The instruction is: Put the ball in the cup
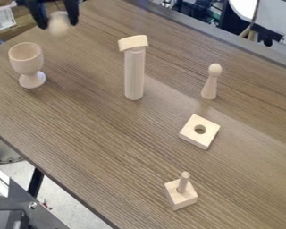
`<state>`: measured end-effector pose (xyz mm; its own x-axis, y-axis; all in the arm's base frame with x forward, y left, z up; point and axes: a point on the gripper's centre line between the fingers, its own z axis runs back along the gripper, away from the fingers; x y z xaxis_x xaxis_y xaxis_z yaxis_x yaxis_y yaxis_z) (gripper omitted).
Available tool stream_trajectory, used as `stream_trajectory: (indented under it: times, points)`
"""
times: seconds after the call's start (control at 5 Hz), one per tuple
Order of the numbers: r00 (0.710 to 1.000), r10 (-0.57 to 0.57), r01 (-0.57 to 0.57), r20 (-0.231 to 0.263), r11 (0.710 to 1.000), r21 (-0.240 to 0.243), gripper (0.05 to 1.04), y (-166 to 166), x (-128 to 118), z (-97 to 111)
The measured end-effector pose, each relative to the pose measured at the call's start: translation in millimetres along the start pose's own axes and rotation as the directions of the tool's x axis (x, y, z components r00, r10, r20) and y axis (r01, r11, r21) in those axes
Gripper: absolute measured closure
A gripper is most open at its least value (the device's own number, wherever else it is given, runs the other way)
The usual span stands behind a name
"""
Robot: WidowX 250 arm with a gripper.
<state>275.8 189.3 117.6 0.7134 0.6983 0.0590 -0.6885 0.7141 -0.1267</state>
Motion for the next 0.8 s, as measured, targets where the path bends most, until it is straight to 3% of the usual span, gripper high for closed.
stream_trajectory:
  times: [0.4,0.8]
  points:
    - [0.997,0.073,-0.073,0.04,0.997,0.01,0.366,23.4,-24.4,31.8]
    - [0.995,0.102,-0.103,0.019,0.994,0.045,0.366,41.5,-25.1,25.2]
